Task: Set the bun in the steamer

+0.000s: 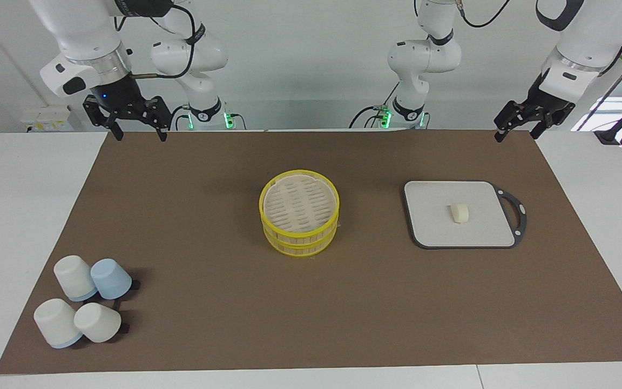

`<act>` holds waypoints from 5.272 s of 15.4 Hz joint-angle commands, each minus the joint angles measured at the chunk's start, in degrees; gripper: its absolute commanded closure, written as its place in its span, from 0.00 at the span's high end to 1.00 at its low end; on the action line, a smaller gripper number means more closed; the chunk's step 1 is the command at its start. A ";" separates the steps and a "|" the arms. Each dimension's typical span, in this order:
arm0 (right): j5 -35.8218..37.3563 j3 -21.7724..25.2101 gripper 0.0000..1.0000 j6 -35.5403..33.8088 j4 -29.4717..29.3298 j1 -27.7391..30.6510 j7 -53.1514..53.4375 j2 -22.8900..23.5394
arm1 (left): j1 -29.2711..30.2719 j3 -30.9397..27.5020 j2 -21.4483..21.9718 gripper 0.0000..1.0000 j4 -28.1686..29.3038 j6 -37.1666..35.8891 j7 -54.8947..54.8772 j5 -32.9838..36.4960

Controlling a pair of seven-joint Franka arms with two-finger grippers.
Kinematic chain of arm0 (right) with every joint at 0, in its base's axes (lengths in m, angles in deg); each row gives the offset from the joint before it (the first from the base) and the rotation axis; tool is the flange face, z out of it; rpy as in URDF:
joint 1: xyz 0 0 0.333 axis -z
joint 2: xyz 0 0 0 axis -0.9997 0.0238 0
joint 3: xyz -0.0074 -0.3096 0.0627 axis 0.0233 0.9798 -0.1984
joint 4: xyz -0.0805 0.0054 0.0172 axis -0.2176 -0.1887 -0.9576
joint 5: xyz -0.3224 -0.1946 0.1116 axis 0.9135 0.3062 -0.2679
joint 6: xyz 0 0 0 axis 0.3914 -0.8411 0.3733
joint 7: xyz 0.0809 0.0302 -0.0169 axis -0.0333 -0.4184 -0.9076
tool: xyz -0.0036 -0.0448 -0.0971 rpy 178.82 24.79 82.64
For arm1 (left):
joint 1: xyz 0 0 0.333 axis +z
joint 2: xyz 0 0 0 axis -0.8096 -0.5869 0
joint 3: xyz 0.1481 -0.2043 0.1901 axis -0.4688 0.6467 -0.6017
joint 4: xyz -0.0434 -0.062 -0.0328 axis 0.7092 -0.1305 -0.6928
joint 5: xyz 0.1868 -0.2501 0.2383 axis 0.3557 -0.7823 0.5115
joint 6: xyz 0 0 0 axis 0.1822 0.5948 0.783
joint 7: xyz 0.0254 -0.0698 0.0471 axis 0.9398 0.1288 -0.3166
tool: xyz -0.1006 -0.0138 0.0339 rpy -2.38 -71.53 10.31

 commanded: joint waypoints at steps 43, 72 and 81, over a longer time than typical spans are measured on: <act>7.21 -16.26 0.00 25.58 -5.39 -22.42 34.86 27.91 | -2.34 -0.38 -7.26 0.71 42.12 53.64 -9.91 -0.82; 2.30 -16.17 0.00 -3.45 -6.83 5.71 -14.54 11.22 | -42.41 -0.20 -27.37 0.33 7.66 45.09 38.51 -3.99; 2.29 -16.17 0.00 -2.31 -6.39 5.18 -14.28 11.13 | -43.82 -0.20 -29.67 1.00 7.93 47.22 39.13 -2.58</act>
